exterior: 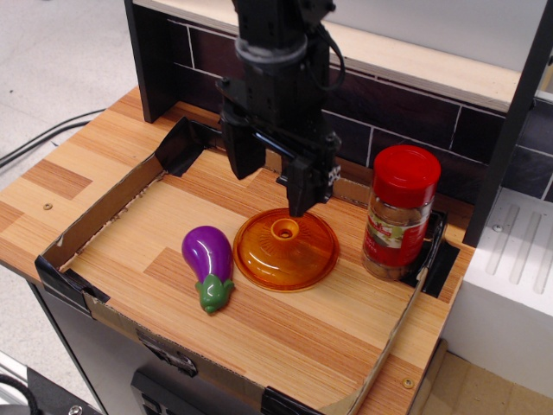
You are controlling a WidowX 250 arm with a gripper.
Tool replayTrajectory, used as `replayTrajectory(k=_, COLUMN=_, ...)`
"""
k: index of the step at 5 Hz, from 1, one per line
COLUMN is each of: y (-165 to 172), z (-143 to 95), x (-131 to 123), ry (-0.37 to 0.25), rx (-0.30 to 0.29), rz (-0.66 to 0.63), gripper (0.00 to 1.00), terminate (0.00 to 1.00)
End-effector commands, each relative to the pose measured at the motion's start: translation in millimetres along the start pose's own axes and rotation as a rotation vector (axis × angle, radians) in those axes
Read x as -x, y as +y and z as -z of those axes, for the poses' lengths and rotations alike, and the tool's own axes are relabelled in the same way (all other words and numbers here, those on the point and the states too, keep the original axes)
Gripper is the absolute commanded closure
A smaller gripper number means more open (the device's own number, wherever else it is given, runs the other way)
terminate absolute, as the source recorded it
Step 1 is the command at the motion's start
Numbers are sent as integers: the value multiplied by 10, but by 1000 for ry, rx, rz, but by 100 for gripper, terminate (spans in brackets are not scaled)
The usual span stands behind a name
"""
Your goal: Topple basil bottle
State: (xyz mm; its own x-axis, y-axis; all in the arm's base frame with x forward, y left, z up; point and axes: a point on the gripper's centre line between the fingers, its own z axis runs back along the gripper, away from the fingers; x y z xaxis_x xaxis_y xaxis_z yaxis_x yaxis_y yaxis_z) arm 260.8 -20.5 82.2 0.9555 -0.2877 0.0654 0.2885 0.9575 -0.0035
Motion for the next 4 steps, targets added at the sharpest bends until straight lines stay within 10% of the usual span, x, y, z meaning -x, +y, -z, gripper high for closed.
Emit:
replayTrajectory(k=1, y=-158, z=-109, x=-157, ry=-112, rx=43, rz=105, gripper=0, terminate=0)
replayTrajectory(k=4, y=-413, z=-114, x=-495, ry=-136, rx=52, rz=103, gripper=0, terminate=0)
